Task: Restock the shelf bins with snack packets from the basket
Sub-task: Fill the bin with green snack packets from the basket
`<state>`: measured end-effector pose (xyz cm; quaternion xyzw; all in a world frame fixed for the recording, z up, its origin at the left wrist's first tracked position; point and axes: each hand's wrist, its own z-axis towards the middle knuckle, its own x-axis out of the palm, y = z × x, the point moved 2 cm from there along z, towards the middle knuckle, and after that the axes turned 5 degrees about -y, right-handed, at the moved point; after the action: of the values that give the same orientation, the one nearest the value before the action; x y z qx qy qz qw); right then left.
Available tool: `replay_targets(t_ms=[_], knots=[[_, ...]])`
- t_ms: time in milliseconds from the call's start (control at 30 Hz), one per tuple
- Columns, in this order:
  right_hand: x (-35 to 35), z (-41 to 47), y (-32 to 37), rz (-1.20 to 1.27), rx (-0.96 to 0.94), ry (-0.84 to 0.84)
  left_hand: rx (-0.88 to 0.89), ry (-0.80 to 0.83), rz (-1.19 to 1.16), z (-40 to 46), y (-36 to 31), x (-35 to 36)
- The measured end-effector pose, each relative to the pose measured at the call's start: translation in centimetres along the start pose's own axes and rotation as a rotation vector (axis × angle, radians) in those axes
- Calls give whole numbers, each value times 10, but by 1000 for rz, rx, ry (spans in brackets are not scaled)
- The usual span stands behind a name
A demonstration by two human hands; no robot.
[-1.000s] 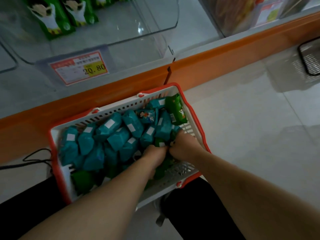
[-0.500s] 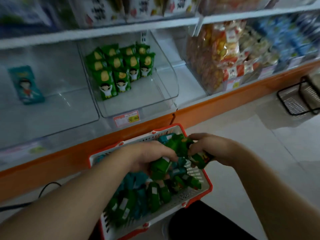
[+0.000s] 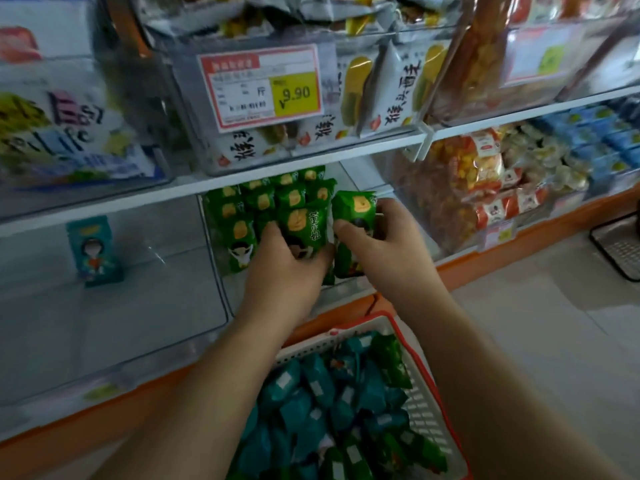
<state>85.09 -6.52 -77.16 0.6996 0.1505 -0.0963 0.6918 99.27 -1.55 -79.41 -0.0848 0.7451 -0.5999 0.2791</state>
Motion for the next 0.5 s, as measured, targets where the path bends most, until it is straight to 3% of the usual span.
replay_targets(t_ms=[200,367,500], knots=[[36,44,-12,-589,-270,-172,70,-142,207,48,34,8],[51,56,-14,-561,-128,-126,-2,-130,194,67,56,28],[63,55,-26,-636,-142,-35,-31,-165,242,75,57,34]])
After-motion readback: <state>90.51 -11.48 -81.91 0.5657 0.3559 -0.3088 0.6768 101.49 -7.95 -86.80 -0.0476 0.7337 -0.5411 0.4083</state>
